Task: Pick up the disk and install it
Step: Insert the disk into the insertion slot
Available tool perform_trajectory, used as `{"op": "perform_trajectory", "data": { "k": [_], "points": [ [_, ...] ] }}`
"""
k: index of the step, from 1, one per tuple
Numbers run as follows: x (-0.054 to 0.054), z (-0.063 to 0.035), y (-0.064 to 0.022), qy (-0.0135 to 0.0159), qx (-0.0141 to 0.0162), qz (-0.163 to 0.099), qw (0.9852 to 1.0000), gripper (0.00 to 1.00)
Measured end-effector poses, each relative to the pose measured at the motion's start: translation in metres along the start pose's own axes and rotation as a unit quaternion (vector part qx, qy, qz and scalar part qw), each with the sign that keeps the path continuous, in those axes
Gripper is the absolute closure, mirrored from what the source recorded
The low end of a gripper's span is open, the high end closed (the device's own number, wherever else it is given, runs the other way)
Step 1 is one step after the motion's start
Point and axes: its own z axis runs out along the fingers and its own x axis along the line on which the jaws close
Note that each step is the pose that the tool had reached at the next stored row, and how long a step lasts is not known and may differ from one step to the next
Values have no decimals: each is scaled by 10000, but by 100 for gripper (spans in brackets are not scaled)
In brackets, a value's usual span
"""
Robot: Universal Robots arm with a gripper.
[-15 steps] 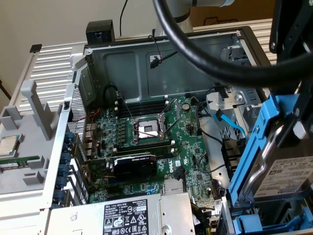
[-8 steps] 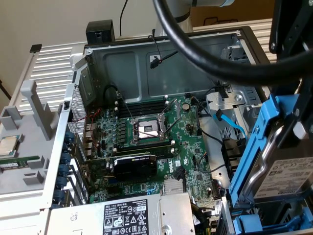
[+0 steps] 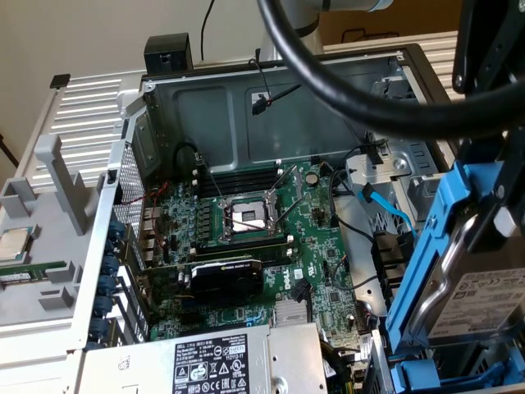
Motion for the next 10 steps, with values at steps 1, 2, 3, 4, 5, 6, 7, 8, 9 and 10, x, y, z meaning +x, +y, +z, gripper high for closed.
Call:
{"op": "perform_trajectory", "data": {
  "k": [1,2,3,4,5,6,7,8,9,10],
  "points": [
    [-1,0,0,0,0,0,10000,64],
    [-3,0,0,0,0,0,10000,64],
    [-7,0,0,1,0,0,10000,64],
    [-13,0,0,1,1,0,10000,64],
    [-20,2,1,0,1,0,10000,64],
    [-26,3,0,1,1,0,10000,64],
    [-28,4,0,0,1,0,10000,64],
    [-29,4,0,0,1,0,10000,64],
    [-29,4,0,1,1,0,10000,64],
    [-29,5,0,1,1,0,10000,64]
  ]
}}
